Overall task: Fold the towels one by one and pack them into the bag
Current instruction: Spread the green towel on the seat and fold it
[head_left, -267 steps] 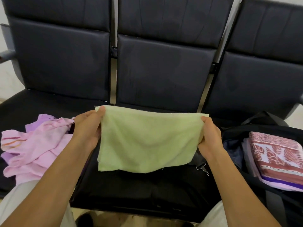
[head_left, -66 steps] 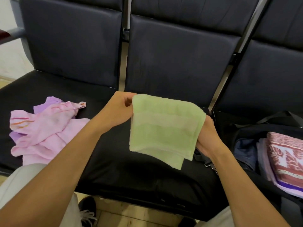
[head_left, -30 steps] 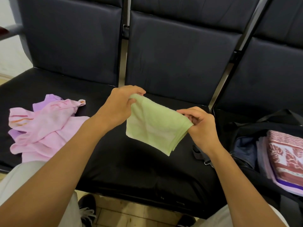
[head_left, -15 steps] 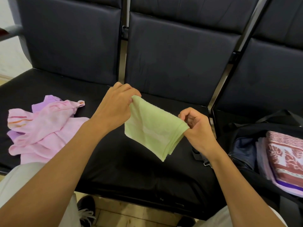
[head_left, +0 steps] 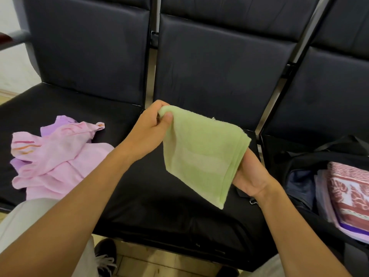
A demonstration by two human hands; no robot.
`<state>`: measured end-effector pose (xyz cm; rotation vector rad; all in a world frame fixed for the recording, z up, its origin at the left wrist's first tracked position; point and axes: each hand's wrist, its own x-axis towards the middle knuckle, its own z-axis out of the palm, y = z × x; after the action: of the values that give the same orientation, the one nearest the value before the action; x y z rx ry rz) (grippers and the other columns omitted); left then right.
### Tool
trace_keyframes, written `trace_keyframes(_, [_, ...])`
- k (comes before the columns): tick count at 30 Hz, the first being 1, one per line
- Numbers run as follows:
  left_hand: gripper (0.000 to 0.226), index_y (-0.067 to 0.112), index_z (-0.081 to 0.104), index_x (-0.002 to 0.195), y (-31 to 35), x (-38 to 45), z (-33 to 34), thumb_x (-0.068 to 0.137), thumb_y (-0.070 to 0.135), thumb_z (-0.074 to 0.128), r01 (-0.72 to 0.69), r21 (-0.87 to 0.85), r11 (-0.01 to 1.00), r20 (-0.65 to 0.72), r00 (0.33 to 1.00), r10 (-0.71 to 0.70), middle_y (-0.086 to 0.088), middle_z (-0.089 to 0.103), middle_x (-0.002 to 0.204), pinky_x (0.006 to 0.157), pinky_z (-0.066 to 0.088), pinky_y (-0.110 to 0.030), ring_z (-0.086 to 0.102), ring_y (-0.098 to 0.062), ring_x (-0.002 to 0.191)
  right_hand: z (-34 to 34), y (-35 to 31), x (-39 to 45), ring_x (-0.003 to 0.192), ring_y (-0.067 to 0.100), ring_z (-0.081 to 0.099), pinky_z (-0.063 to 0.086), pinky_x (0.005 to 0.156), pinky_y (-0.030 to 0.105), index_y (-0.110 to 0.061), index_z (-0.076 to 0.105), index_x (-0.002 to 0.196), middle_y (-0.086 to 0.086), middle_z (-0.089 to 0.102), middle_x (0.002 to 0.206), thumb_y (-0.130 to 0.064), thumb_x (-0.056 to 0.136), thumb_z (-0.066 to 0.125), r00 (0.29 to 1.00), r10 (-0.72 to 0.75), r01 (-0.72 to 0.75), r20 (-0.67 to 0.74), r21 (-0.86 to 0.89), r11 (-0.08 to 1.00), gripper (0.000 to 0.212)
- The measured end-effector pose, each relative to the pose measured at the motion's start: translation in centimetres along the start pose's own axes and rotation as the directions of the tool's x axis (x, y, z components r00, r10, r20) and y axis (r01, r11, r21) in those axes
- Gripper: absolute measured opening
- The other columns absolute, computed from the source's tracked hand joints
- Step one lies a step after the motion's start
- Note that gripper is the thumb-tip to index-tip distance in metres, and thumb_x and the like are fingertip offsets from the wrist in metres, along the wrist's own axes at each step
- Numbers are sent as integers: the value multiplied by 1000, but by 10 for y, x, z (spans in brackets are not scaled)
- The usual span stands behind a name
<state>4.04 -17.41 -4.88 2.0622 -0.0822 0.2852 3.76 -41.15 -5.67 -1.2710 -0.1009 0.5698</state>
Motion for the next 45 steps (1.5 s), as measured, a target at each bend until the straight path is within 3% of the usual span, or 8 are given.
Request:
trace_keyframes(5, [46,1,60,99,6,-2,19,97,45,49,235,-312,921,-139,947,-289,-12,66,90,63,49,-23,61,-11,75,3,-4,1,93,23,73,61,74,36,-24,81,97,4,75,109,-39,102,34,993,39,-12,-113,230,973,49])
trace_keyframes(8, [46,12,68,110,10,-6,25,92,53,55,605,-580,546,245,768,-591,-4,75,95,75,56,-33,71,-18,89,3,0,1,64,15,67,57,62,27,-22,77,69,-2,70,74,-38,101,39,975,108,-44,-197,301,952,52])
trace_keyframes(12, [36,13,71,115,13,-15,26,94,39,58,722,-663,197,620,677,-396,-11,71,114,92,51,-42,69,-25,102,2,-5,4,52,13,65,53,52,21,-18,75,68,-3,67,64,-34,103,39,937,126,24,-325,422,906,53])
trace_keyframes(16, [38,15,60,127,13,-18,36,90,23,63,739,-569,360,675,670,-309,-6,68,122,104,45,-40,64,-22,115,-7,-10,8,69,18,63,51,66,28,-15,66,107,4,65,79,-29,106,37,881,169,26,-442,402,915,32])
trace_keyframes(23, [31,21,62,122,7,-9,36,96,37,57,561,-457,690,406,822,-400,2,73,109,92,54,-41,69,-15,101,-17,-9,1,76,31,75,59,69,40,-12,69,104,10,77,91,-45,100,46,872,258,-118,-417,331,936,40])
trace_keyframes(27, [27,23,63,116,7,-6,34,95,39,57,575,-479,664,373,817,-439,4,75,98,75,57,-32,72,-13,89,-19,-9,-1,103,31,71,56,87,46,-12,64,125,12,73,114,-45,99,51,927,207,-134,-314,238,962,44])
trace_keyframes(36, [32,19,63,120,6,-4,38,88,18,68,644,-579,500,527,764,-372,-2,73,110,77,60,-34,71,-18,100,-30,-5,4,89,18,75,60,64,31,-20,68,115,1,77,100,-35,102,50,895,-23,-30,-446,-111,993,26])
trace_keyframes(45, [31,23,59,126,1,-6,49,96,16,58,421,-552,719,292,906,-307,2,70,115,85,58,-40,69,-17,103,-33,1,7,96,18,73,62,70,37,-25,65,119,-2,75,107,-33,104,46,909,-103,20,-404,-204,979,26])
